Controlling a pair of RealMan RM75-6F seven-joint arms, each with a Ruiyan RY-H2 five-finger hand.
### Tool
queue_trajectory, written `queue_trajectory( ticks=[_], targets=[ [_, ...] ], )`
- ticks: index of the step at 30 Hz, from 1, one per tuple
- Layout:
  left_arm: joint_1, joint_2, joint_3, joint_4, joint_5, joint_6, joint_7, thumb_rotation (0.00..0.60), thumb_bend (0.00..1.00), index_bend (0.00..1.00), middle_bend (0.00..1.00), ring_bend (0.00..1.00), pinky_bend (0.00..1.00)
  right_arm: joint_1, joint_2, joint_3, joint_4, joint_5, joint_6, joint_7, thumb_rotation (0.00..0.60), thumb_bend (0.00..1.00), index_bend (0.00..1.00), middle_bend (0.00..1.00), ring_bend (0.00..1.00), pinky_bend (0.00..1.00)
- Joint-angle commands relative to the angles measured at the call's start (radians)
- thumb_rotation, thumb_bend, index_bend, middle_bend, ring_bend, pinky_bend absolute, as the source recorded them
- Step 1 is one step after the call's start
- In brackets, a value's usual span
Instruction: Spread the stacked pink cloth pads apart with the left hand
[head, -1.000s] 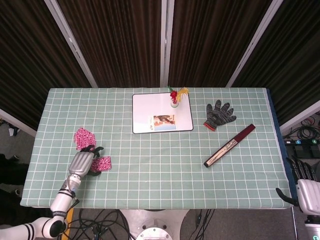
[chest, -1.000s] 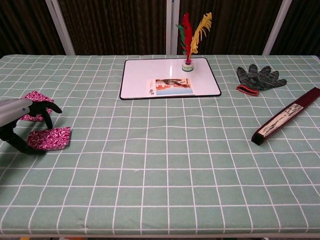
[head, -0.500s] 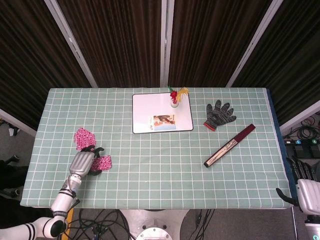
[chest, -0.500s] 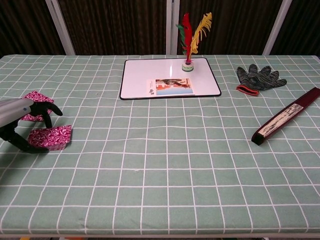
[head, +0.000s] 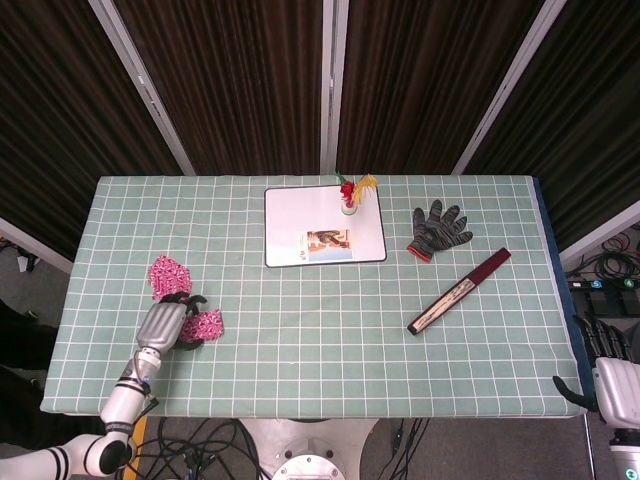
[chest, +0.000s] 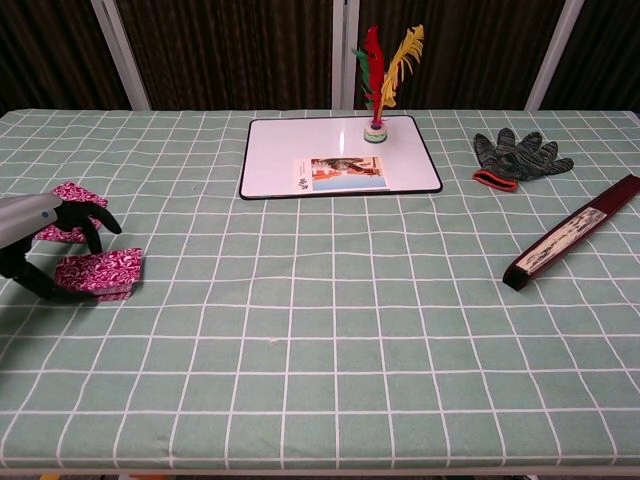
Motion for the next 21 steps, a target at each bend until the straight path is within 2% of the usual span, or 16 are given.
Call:
queue_trajectory(
  ticks=[1, 11, 21],
  targets=[
    [0.001, 0.003, -0.001, 0.0, 0.0, -0.003, -0.012, 0.6, 0.25, 0.27, 0.47, 0.18, 0.21, 0.0, -0.001, 0.0, 0.002, 0.0, 0.0, 0.0, 0.6, 0.13, 0.0, 0.0, 0.0, 0.0],
    [-0.004, 0.017, -0.016, -0.026, 0.012, 0.011, -0.025, 0.6, 0.25, 0.27, 0.48, 0.18, 0.21, 0.001, 0.001, 0.002, -0.001, 0.003, -0.002, -0.001, 0.6, 0.13, 0.0, 0.0, 0.0, 0.0],
    [-0.078, 0.034, -0.087, -0.115, -0.048, -0.027, 0.074, 0.6, 0.25, 0.28, 0.5, 0.19, 0.21, 0.002, 0.0, 0.003, 0.008, 0.009, -0.012, 0.012, 0.6, 0.13, 0.0, 0.0, 0.0, 0.0]
  ],
)
